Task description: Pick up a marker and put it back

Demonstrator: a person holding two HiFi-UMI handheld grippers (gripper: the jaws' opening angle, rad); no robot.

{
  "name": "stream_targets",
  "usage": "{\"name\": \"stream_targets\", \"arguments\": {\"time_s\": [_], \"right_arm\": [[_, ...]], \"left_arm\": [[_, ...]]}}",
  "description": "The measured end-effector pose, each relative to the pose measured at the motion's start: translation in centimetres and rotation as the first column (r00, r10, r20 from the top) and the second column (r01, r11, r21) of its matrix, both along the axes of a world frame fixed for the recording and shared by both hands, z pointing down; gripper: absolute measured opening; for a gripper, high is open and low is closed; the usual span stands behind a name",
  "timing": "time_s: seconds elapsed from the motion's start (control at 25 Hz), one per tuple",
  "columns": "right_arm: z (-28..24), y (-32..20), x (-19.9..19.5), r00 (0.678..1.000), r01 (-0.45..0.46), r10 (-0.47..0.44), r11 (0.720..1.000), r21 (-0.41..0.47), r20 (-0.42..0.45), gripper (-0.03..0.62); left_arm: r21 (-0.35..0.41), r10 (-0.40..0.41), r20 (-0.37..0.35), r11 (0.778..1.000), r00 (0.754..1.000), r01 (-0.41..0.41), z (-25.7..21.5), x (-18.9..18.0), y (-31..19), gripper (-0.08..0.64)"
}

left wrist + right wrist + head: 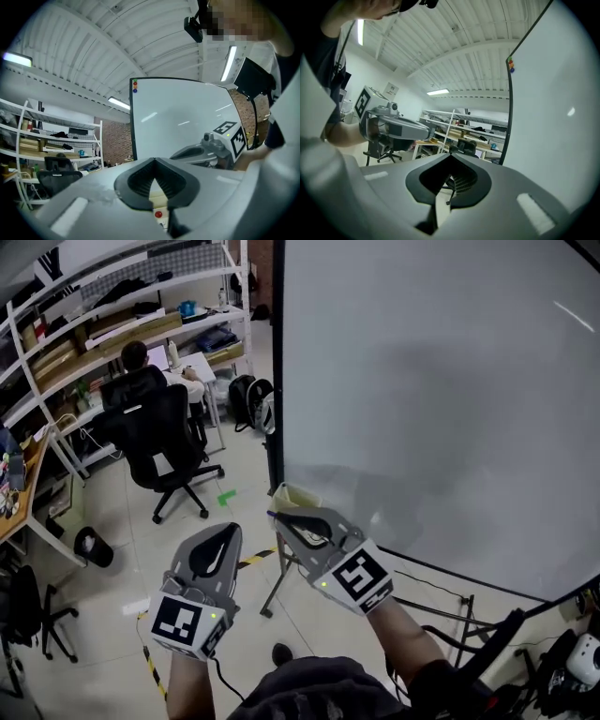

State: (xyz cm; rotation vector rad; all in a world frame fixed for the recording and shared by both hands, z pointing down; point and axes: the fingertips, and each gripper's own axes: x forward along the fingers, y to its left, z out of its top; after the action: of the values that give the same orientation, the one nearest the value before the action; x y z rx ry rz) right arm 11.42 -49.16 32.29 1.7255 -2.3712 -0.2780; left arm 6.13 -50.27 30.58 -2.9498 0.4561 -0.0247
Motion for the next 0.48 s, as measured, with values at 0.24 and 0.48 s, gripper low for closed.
{"name": "stream_targets", "arguments": {"time_s": [0.24, 0.48], "right_arm": [[0.5, 7.5, -0.6, 0.996, 0.091, -0.091, 0.996, -0.012, 0.007, 0.000], [1.2, 15.4, -0.4, 0.984, 0.179, -0.179, 0.983, -0.047, -0.013, 0.000]], "left_arm": [[0.007, -0.068, -0.008, 0.998, 0.998, 0.068, -0.1, 0.2, 7.8, 0.006], [-0.021, -0.120, 0.008, 0.993, 0.993, 0.120, 0.5, 0.9, 16.5, 0.006]]}}
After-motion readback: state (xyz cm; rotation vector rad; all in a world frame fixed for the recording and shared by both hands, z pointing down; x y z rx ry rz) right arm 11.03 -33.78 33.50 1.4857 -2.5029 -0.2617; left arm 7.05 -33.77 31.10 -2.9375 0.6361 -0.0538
